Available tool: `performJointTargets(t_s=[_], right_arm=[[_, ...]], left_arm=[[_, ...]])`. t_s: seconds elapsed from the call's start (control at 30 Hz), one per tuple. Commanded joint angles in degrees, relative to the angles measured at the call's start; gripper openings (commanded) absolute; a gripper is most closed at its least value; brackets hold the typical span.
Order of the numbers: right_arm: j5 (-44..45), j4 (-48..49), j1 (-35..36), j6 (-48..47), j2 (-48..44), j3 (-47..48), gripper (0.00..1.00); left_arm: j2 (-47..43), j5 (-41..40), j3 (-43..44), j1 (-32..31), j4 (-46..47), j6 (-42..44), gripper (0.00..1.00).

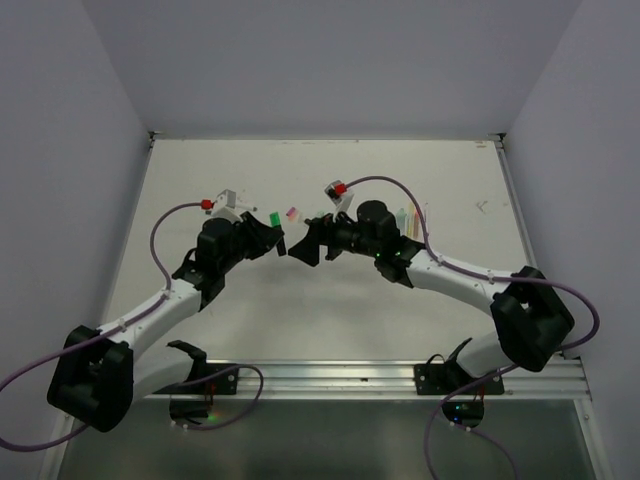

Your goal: Open the pen caps

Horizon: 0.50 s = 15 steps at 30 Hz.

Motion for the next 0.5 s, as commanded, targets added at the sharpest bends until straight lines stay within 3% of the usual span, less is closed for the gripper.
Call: performJointTargets(t_s=[0.0,0.47], right_arm=[[3.8,4.7,2.3,1.5,1.0,0.8,0.87],[12.9,6.2,6.9,0.7,9.3,4.4,0.74]], left_arm=[[-1.9,0.3,-0.7,-2.3,8.8,-1.7,0.01],[-3.6,-3.9,-2.3,-5.5,10.3,-2.6,0.01]])
